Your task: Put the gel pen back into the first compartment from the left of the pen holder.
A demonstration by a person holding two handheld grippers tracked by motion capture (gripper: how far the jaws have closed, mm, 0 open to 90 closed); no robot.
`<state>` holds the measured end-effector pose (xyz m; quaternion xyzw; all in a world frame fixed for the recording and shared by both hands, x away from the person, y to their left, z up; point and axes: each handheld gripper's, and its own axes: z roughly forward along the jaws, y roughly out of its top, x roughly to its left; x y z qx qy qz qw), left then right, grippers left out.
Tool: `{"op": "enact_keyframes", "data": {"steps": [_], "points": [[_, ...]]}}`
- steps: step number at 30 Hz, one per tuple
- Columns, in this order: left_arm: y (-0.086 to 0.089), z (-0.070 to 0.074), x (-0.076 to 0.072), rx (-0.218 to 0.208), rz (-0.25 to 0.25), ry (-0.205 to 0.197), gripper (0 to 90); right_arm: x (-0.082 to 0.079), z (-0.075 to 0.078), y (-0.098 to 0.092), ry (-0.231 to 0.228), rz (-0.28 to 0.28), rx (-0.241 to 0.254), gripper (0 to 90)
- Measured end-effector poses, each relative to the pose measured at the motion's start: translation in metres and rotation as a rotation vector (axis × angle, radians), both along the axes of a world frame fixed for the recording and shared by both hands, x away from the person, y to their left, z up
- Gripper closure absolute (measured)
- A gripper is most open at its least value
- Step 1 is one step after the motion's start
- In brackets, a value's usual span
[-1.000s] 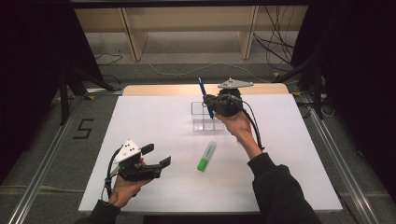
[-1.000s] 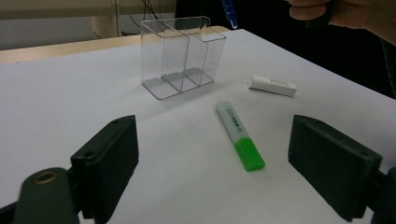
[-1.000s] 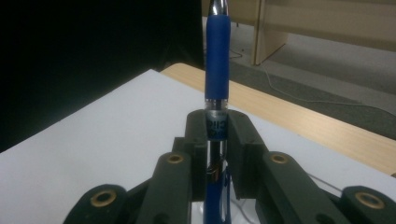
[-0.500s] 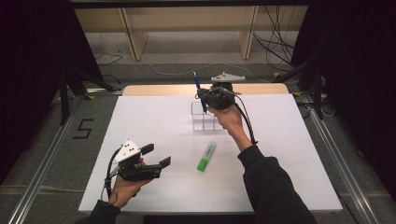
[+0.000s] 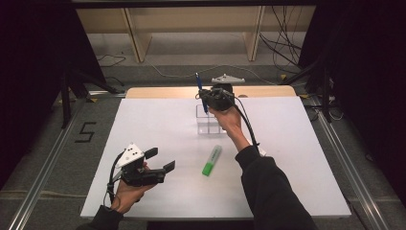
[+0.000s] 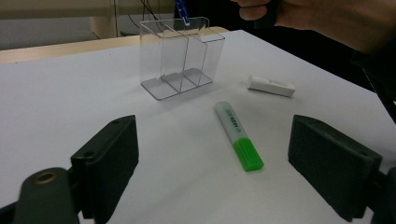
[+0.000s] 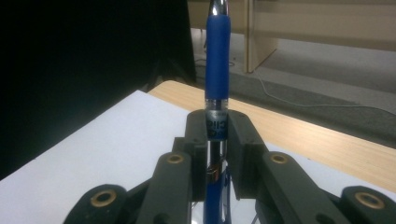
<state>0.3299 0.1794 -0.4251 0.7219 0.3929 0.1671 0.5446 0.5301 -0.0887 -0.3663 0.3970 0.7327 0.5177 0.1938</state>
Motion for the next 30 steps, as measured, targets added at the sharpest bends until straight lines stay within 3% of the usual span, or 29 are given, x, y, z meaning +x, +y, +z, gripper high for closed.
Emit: {"op": "enact_keyframes", "data": {"steps": [10,30], "points": [[0.000,0.001,-0.001,-0.004,-0.001,-0.005,15.9,0.009,-0.011,0.007,0.004,-0.036,-0.010,79.8],[0.001,0.002,-0.001,0.000,-0.005,-0.007,15.9,0.010,-0.025,0.015,0.024,-0.042,-0.034,79.7]]}}
